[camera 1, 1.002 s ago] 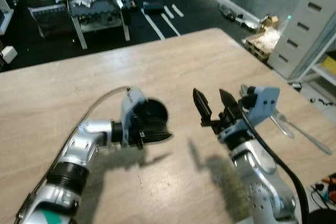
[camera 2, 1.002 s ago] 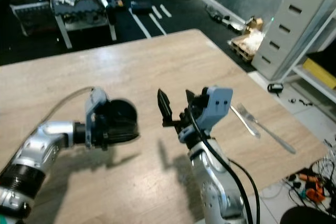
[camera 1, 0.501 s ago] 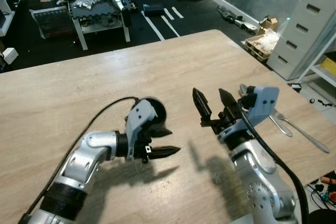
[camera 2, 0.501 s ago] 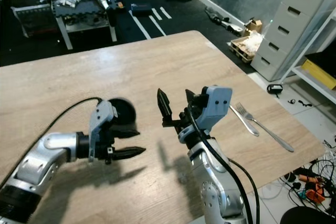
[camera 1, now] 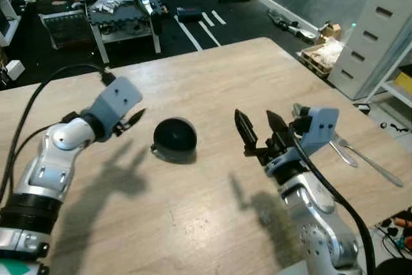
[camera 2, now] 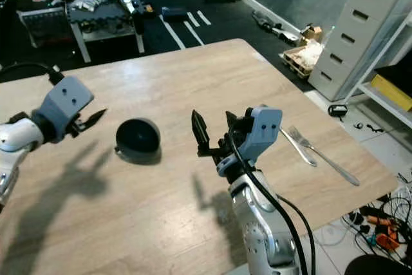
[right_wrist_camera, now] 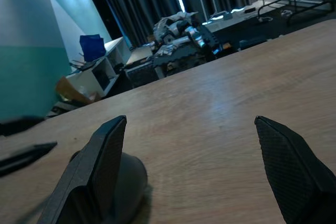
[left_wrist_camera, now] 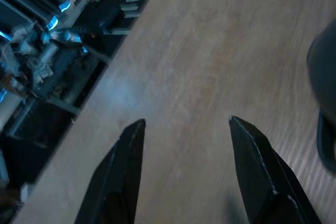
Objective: Setting the table
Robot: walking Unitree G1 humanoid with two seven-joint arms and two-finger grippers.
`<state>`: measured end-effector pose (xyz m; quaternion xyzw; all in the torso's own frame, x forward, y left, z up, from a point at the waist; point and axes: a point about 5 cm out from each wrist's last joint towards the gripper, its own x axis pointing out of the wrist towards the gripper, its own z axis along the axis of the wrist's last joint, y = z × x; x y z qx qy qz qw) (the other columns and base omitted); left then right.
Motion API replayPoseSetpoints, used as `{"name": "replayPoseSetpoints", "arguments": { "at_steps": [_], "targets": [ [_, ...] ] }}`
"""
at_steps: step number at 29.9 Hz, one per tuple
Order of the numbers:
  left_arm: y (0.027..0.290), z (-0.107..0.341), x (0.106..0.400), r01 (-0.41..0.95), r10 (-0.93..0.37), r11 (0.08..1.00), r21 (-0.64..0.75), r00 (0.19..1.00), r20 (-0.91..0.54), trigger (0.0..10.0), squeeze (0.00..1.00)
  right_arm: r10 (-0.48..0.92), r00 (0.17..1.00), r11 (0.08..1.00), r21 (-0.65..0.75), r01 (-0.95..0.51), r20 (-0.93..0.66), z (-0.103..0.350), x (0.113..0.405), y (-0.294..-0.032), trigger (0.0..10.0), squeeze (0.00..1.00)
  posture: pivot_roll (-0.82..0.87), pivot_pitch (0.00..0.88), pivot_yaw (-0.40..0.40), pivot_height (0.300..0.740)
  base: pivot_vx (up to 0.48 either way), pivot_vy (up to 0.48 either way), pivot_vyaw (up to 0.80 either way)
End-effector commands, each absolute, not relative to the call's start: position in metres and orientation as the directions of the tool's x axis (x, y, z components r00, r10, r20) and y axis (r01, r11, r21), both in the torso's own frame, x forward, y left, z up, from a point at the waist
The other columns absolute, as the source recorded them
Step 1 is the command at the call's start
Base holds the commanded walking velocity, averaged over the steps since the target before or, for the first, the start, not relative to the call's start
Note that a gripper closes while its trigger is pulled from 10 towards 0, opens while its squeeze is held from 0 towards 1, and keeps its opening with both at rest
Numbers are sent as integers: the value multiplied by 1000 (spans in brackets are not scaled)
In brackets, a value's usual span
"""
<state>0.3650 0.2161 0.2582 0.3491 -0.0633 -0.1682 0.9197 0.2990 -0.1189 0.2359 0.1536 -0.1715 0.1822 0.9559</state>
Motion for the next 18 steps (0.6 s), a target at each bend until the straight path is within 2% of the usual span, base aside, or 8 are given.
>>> {"name": "replayPoseSetpoints", "arguments": {
  "at_steps": [1, 2, 5, 7, 10, 12, 14, 18],
  "targets": [
    [215, 252, 367, 322, -386, 707, 630, 922, -38, 10000, 0, 293, 877, 890, 227, -396, 381, 234, 298, -120, 10000, 0, 50, 175, 117, 740, 0, 0, 0],
    [213, 250, 371, 354, -412, 751, 558, 911, -24, 10000, 0, 289, 879, 891, 228, -392, 379, 233, 297, -120, 10000, 0, 40, 182, 121, 740, 0, 0, 0],
    [210, 256, 373, 346, -426, 764, 544, 905, 22, 10000, 0, 288, 879, 892, 228, -391, 379, 233, 296, -120, 10000, 0, 35, 184, 124, 740, 0, 0, 0],
    [209, 271, 376, 239, -375, 789, 566, 917, 136, 10000, 0, 283, 881, 894, 229, -386, 379, 232, 295, -121, 10000, 0, 34, 188, 130, 740, 0, 0, 0],
    [205, 281, 375, 178, -368, 796, 578, 901, 229, 10000, 0, 277, 883, 896, 231, -380, 378, 232, 294, -122, 10000, 0, 34, 194, 127, 740, 0, 0, 0],
    [199, 282, 371, 220, -417, 790, 573, 877, 239, 10000, 0, 275, 884, 896, 232, -378, 377, 232, 294, -122, 10000, 0, 34, 196, 126, 740, 0, 0, 0],
    [181, 271, 359, 426, -593, 707, 564, 792, 145, 10000, 0, 277, 885, 896, 232, -379, 374, 231, 294, -122, 10000, 0, 34, 196, 126, 740, 0, 0, 0],
    [176, 260, 350, 539, -671, 632, 558, 740, 45, 10000, 0, 280, 885, 895, 232, -380, 373, 231, 294, -121, 10000, 0, 34, 196, 126, 740, 0, 0, 0]
  ]
}}
